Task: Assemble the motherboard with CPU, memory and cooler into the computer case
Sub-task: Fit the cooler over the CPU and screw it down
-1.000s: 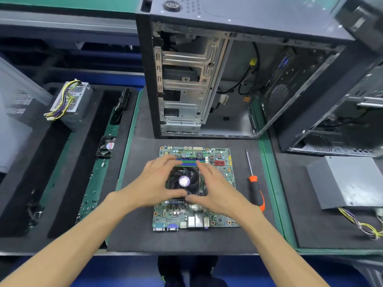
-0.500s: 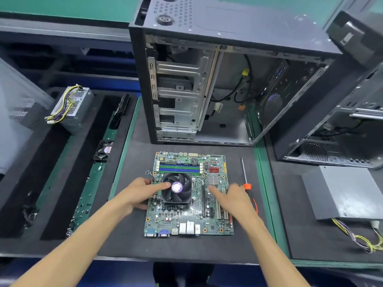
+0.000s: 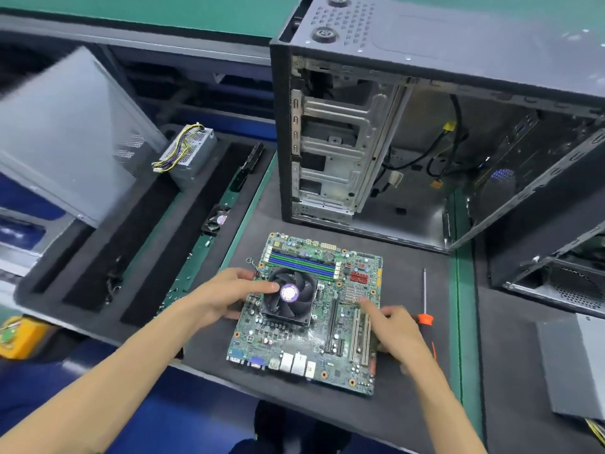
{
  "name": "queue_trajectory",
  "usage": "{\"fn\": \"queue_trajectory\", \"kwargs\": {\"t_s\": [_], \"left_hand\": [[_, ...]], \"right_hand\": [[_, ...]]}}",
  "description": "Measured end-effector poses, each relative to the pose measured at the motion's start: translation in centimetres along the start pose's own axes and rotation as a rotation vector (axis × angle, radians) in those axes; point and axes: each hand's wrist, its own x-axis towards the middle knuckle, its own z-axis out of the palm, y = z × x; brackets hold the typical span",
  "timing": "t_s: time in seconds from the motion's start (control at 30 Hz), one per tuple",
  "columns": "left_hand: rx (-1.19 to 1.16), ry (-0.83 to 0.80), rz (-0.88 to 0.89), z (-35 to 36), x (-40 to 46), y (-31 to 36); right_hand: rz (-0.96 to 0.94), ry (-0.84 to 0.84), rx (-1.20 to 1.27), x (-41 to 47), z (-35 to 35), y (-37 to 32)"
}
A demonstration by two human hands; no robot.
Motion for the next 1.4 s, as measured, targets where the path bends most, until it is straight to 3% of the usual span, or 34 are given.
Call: {"fn": "queue_trajectory", "kwargs": {"t_s": [0.33, 0.73, 1.07, 1.4], "left_hand": [[-0.084, 0.11, 0.01, -11.2, -2.4, -3.3], [-0.095, 0.086, 0.034, -29.0, 3.1, -6.5], [-0.067, 0.016, 0.013, -32.0, 6.6, -7.0], [0.156, -0.008, 0.05, -32.8, 7.1, -6.3]], "right_hand": [[-0.105, -0.238, 0.05, -2.4, 7.4, -7.0], [-0.034, -0.088, 0.005, -2.3, 23.2, -18.0], [-0.001, -0.006, -0.316, -1.3, 26.6, -20.5], [-0.101, 0.128, -0.475, -3.7, 26.6, -20.3]]}}
